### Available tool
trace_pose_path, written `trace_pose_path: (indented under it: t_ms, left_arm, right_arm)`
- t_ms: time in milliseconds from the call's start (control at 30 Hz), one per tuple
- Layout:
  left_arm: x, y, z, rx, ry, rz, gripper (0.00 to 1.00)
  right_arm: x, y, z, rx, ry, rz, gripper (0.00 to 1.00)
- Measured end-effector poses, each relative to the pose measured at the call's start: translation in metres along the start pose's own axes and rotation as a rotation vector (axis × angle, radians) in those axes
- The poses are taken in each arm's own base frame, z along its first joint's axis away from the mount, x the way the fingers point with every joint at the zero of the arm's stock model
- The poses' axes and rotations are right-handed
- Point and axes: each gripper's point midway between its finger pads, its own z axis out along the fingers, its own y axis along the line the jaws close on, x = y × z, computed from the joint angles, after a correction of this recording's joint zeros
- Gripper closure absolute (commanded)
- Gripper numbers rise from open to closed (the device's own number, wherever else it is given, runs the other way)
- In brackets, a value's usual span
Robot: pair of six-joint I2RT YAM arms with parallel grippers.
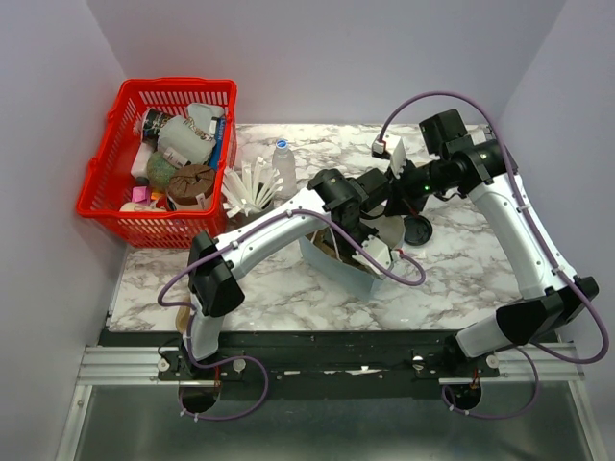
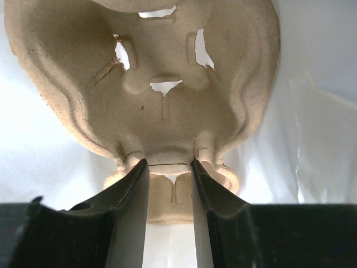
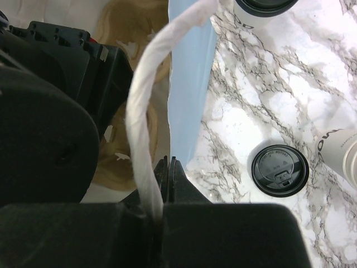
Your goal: Pack the takeout coffee
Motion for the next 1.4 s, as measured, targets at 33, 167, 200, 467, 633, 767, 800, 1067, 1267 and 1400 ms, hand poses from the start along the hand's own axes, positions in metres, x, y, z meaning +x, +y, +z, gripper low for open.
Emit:
trace_pose_path:
  t_ms: [33,167,200,467,633,767,800,1067,1267,1400]
  left_arm:
    - [0.001,0.000,0.000,0.003,0.001,0.007,1.00]
    - [0.004,0.001,0.003,0.015,0.005,0.037,0.99]
    - [0.004,0.001,0.004,0.017,0.006,0.043,0.99]
    - [0.005,0.002,0.005,0.020,0.004,0.066,0.74]
    - [0.005,0.002,0.006,0.023,0.006,0.073,0.56]
    - [0.006,0.002,0.006,0.022,0.011,0.074,0.49]
    - [0.007,0.003,0.006,0.021,0.013,0.073,0.47]
    - [0.009,0.000,0.004,0.021,0.021,0.035,0.38]
    - [0.010,0.000,0.007,-0.011,0.010,-0.026,0.38]
    - [0.007,0.002,0.013,-0.064,-0.024,-0.062,0.38]
  right_arm:
    - [0.000,0.000,0.001,-0.002,0.002,0.001,1.00]
    - [0.003,-0.002,0.003,-0.007,0.013,0.011,1.00]
    - [0.003,-0.002,0.004,-0.007,0.015,0.011,1.00]
    - [0.004,-0.004,0.005,-0.008,0.019,0.006,1.00]
    - [0.004,-0.005,0.005,-0.009,0.020,0.001,1.00]
    - [0.004,-0.005,0.005,-0.009,0.021,0.002,1.00]
    - [0.004,-0.005,0.005,-0.009,0.021,0.002,1.00]
    - [0.004,-0.005,0.006,-0.008,0.021,0.004,1.00]
    - [0.003,-0.004,0.009,-0.025,0.022,0.000,1.00]
    - [0.000,0.003,0.015,-0.052,0.017,-0.021,1.00]
